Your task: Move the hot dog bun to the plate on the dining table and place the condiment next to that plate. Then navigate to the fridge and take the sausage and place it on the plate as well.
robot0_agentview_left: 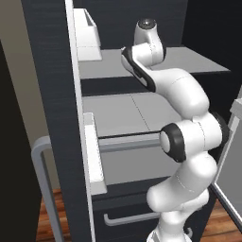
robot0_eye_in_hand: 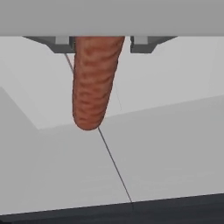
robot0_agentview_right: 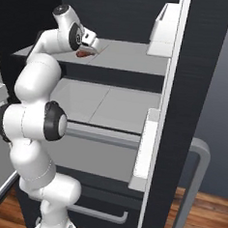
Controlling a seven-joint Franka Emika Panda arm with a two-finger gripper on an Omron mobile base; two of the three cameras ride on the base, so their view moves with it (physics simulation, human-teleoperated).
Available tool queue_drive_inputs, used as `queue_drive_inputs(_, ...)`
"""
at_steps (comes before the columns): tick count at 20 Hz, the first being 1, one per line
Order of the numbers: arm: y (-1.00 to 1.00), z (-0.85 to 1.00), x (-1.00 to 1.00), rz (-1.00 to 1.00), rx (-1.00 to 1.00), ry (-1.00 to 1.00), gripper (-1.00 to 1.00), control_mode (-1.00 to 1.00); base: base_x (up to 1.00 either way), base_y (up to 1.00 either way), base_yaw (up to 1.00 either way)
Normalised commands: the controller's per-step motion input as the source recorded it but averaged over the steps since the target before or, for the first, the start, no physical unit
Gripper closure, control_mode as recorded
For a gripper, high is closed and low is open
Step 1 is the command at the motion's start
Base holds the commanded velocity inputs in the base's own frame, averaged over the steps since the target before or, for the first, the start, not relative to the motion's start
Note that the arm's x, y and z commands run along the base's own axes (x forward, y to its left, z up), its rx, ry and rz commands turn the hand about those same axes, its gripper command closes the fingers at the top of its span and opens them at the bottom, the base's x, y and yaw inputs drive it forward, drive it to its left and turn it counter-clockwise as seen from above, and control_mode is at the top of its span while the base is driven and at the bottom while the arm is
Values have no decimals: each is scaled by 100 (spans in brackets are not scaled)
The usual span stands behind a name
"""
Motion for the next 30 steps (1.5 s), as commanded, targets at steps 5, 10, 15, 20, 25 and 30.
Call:
queue_drive_inputs(5,-28,7,-68,0,0,-26,100,-100,0,0,0)
queue_drive_inputs(10,-24,20,-93,0,0,-28,100,-100,0,0,0)
queue_drive_inputs(15,-21,31,-100,0,4,-16,100,-100,0,0,0)
queue_drive_inputs(20,-11,48,-100,0,2,0,100,-100,0,0,0)
queue_drive_inputs(25,-8,47,-100,0,1,0,100,-100,0,0,0)
queue_drive_inputs(30,-1,8,-93,0,0,0,100,-100,0,0,0)
